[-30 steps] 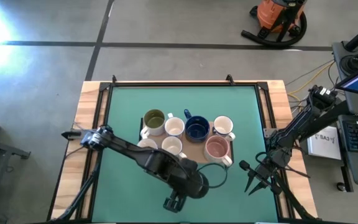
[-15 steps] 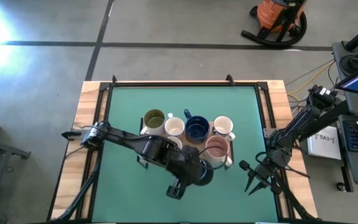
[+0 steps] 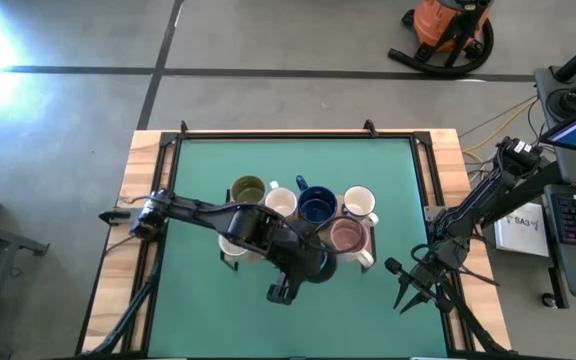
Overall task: Place coffee mugs
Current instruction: Put the blue mug on the shelf
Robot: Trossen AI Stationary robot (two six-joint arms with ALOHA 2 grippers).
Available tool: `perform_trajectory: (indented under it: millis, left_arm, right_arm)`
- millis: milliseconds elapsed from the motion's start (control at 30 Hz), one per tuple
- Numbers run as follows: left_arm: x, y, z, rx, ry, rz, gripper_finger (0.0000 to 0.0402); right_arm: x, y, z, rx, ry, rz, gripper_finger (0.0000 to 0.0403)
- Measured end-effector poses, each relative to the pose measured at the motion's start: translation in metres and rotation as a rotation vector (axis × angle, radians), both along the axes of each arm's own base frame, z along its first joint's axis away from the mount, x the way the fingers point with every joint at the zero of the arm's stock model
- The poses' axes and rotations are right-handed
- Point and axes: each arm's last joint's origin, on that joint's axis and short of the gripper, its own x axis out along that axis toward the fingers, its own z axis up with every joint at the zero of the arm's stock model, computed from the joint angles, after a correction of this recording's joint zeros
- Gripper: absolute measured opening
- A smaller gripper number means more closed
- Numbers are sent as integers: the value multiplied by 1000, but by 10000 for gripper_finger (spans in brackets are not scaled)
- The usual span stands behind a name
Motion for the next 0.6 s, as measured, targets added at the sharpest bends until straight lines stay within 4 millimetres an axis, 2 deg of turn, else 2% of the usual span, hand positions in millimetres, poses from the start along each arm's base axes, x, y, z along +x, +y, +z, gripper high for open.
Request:
perform_trajectory:
  millis: [300,600]
  left_arm:
    - [-1,2,0,-2,14,28,9]
    - [4,13,-1,-10,11,60,9]
  right_arm:
    - [0,0,0,0,0,0,68]
    - [0,0,0,0,0,0,68]
